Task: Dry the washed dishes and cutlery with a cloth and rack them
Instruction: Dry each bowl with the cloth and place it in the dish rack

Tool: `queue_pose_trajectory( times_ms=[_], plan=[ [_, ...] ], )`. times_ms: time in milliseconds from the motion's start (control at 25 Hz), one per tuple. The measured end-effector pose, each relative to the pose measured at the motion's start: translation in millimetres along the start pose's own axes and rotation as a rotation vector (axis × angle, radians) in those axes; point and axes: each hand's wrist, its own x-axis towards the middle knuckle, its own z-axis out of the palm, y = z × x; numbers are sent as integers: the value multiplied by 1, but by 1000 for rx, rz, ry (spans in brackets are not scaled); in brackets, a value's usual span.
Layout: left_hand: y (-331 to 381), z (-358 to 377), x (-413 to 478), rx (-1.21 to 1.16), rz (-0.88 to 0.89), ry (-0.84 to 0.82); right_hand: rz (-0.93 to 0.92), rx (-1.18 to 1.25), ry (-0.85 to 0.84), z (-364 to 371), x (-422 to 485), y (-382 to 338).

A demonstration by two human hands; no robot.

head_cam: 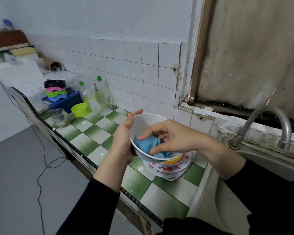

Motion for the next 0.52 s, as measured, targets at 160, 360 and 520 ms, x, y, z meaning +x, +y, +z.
queue_pose_trajectory(
  times_ms=[160, 360, 520],
  plan=[
    [-8, -2, -4, 77, -7, 26, 79, -716, -51, -29, -7, 5],
    [-15, 11, -8, 126, 103, 36, 27, -144, 318, 16, 7, 27],
    [-25, 6, -5, 104, 152, 105, 84, -260, 11, 8, -13, 23]
  ],
)
